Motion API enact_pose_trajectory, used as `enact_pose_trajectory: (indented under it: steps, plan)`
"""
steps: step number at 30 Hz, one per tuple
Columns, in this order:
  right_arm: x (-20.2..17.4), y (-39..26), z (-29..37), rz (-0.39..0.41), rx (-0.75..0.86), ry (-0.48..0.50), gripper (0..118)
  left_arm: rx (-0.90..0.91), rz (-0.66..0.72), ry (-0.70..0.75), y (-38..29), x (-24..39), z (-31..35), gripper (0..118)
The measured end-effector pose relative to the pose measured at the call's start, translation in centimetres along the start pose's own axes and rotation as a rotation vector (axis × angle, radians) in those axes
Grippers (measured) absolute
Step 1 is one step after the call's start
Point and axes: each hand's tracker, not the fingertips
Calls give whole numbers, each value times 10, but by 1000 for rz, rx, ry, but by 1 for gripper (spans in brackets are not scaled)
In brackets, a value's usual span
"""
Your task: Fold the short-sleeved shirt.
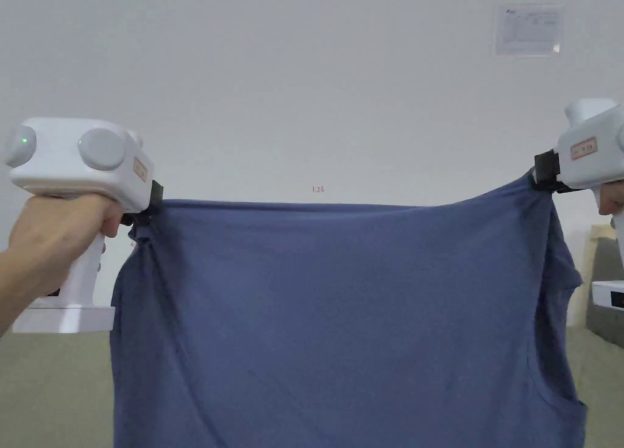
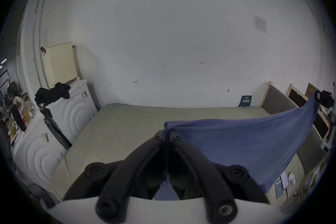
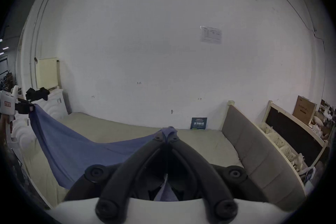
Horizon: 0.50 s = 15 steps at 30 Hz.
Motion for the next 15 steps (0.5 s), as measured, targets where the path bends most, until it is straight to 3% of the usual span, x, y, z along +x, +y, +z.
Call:
enact_pose_trajectory:
  steps: [7, 11, 15]
  plan:
    - [-7, 20, -67, 8, 7, -20, 2, 31, -52, 63, 24, 8, -57, 1]
    - [-12, 30, -94, -33, 44, -23, 2, 75, -17, 87, 32, 9, -85, 1]
    - [-19, 32, -115, -21, 57, -33, 2, 70, 15, 83, 30, 8, -112, 1]
